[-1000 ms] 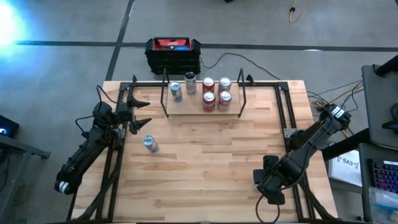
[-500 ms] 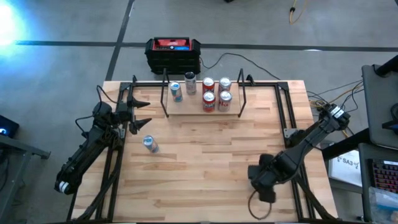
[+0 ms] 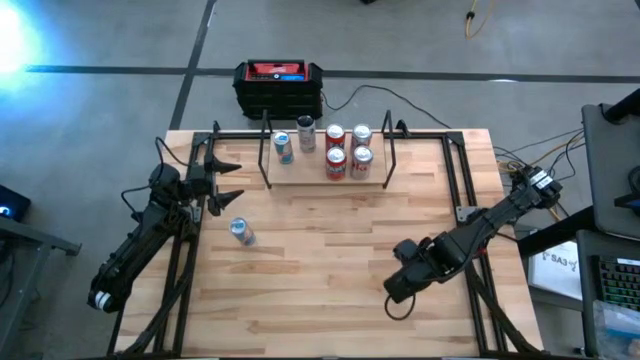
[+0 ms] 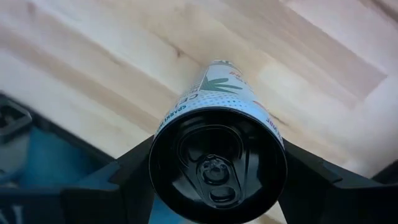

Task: Place canned beverage on shelf
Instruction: Put the white and pink soda can on the shelf aligned with the other white and pink soda can

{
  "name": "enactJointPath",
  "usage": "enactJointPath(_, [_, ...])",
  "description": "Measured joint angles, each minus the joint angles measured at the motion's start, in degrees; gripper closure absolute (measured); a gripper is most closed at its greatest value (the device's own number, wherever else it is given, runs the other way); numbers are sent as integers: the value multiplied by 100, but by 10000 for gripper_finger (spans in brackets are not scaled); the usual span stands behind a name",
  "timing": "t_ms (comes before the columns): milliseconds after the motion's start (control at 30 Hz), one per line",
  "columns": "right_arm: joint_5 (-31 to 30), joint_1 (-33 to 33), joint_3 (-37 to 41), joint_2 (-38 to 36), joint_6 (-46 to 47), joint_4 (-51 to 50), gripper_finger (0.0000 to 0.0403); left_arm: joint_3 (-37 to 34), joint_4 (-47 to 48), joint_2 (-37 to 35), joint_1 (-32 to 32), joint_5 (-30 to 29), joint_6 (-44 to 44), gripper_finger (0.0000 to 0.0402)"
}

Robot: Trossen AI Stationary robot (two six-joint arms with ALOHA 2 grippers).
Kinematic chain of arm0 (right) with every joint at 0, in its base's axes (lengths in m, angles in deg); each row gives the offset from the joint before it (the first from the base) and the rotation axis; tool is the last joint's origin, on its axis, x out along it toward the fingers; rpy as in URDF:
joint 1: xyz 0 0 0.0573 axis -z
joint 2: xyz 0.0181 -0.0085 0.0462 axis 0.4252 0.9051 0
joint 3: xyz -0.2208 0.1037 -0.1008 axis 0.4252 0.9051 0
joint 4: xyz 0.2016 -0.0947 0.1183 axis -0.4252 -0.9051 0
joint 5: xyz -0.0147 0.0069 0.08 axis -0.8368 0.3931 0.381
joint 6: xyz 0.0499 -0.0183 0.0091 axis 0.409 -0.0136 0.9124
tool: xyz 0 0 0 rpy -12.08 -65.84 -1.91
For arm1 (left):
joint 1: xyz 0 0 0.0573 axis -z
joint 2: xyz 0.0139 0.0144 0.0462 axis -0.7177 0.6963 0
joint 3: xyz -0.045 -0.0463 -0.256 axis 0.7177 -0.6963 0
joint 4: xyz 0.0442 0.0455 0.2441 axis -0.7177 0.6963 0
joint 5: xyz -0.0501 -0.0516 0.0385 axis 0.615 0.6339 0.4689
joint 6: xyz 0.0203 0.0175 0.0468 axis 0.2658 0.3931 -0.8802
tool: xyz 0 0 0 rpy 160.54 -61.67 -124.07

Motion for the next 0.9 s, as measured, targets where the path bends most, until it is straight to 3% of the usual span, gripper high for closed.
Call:
enactJointPath(267, [-245,27,0,4,1616,214,158,0,2,0,2,0,0,22])
enactJointPath(467, [-331,27,4,57,2010,490,158,0,1,0,0,0,0,22])
enactJointPath(667, [-257,25,4,66,382,472,158,0,2,0,2,0,0,22])
enactJointPath(900, [-256,25,-2,68,-2204,449,158,0,0,0,1,0,0,22])
